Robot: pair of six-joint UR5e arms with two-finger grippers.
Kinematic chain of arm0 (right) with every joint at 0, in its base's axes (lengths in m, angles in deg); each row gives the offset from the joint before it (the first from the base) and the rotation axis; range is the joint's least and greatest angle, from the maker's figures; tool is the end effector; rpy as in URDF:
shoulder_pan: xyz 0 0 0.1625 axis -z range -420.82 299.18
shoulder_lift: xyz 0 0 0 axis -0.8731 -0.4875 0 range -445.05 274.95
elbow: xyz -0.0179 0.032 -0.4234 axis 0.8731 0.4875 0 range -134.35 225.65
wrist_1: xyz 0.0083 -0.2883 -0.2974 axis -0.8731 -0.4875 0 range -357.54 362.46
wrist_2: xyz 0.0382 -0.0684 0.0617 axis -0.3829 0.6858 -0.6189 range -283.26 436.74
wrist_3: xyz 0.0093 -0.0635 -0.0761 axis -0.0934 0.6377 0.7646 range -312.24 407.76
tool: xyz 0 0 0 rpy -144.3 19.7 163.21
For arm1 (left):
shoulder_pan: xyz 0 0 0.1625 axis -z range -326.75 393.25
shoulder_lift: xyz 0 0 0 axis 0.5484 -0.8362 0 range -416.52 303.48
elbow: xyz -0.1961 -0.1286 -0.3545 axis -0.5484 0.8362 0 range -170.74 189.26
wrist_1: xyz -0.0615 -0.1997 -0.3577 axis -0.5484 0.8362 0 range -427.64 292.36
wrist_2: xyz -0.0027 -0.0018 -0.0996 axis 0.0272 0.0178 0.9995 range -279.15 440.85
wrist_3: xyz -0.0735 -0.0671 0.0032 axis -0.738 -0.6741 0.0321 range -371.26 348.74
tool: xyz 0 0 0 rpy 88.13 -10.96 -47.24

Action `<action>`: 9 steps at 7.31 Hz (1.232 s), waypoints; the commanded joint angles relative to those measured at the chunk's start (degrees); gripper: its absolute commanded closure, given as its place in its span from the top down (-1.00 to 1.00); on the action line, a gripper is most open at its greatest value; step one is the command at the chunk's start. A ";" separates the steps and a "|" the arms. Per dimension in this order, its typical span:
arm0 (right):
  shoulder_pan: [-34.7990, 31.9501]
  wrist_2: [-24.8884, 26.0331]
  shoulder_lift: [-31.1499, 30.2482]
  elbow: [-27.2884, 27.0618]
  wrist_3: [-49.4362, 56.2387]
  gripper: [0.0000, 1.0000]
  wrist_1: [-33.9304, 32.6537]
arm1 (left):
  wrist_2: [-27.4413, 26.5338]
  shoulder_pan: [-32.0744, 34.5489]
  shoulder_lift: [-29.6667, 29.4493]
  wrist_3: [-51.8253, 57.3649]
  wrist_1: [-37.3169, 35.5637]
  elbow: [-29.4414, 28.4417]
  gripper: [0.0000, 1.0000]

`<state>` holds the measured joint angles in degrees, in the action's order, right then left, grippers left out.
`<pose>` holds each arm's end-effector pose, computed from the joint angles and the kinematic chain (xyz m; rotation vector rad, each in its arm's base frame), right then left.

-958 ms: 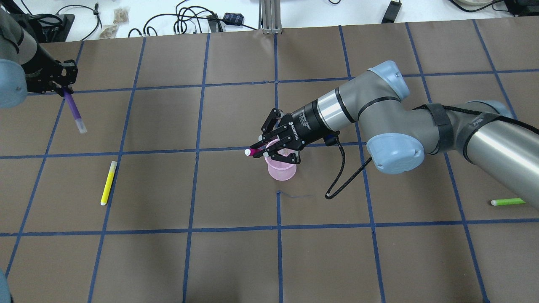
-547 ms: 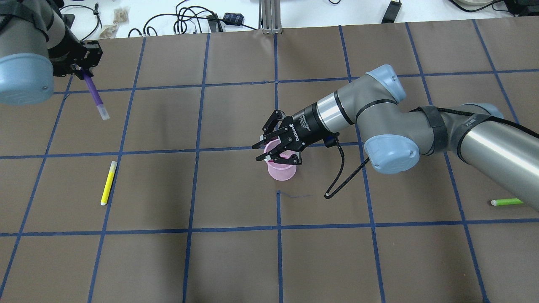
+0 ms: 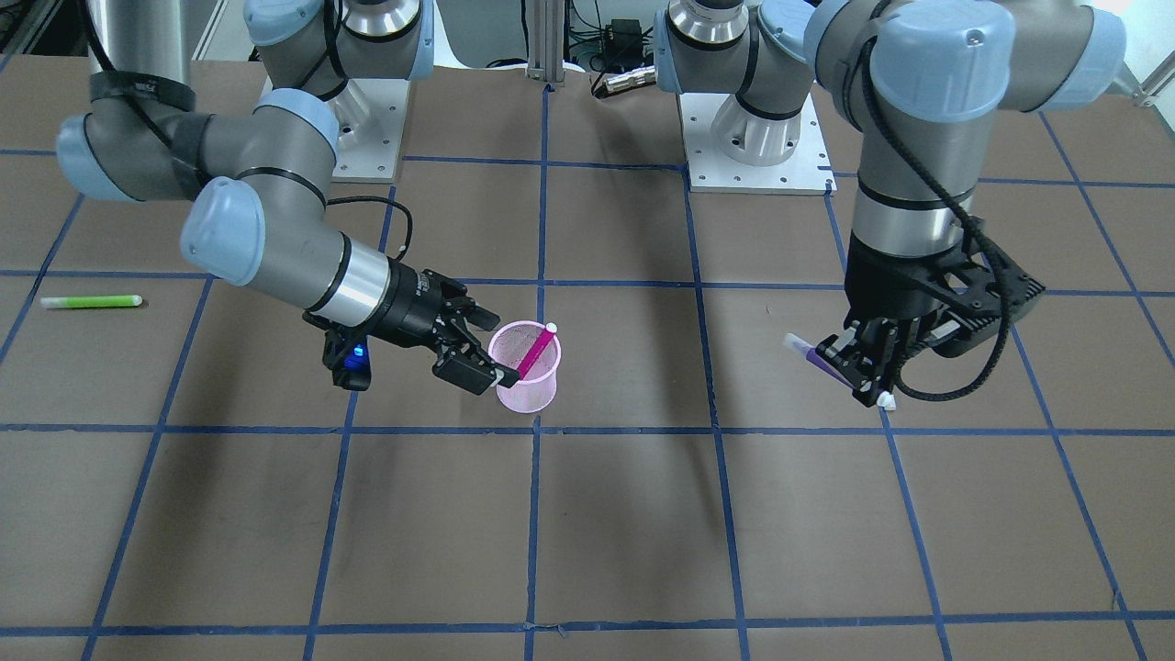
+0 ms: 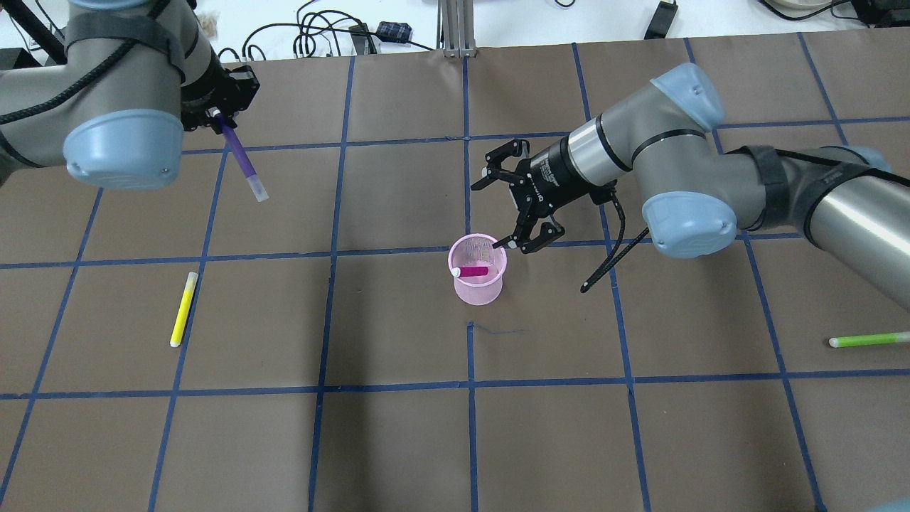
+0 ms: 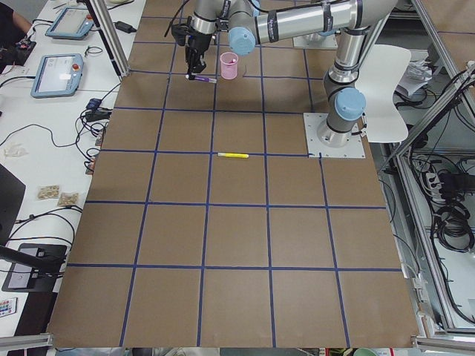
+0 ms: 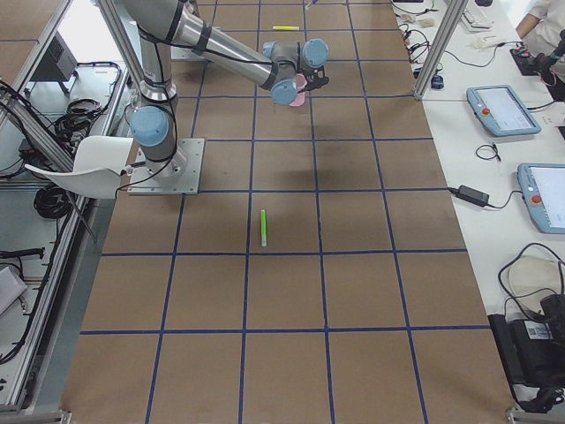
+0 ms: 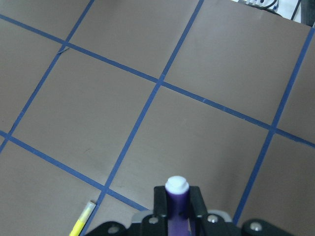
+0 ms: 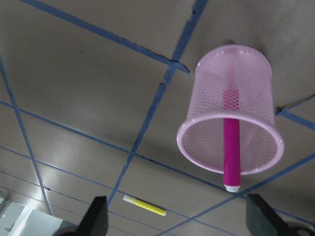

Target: Insert purple and pink pens into pink cup

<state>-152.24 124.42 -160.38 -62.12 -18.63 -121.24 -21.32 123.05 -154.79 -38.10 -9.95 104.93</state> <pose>0.2136 -0.5349 0.2919 1.3169 2.0881 0.5104 -0.1102 -0.5675 0.4276 -0.7422 2.8677 -0.5387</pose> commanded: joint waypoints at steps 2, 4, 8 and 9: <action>1.58 25.44 -2.97 3.26 24.97 1.00 7.11 | -0.49 10.88 -0.43 -10.75 -0.56 0.13 -1.00; 1.85 40.77 -7.18 3.53 41.42 1.00 9.88 | -3.80 16.70 -0.78 -19.10 -0.48 0.66 -1.00; 1.33 43.54 -8.26 23.43 55.45 1.00 33.38 | -9.16 25.32 -4.63 -33.43 -4.42 2.24 -1.00; 1.33 43.64 -8.34 23.74 60.71 1.00 33.44 | -9.71 26.64 -6.21 -35.11 -6.96 2.33 -1.00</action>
<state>-150.86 167.75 -168.95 -41.55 36.08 -91.05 -29.62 147.74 -159.15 -70.37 -14.45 106.96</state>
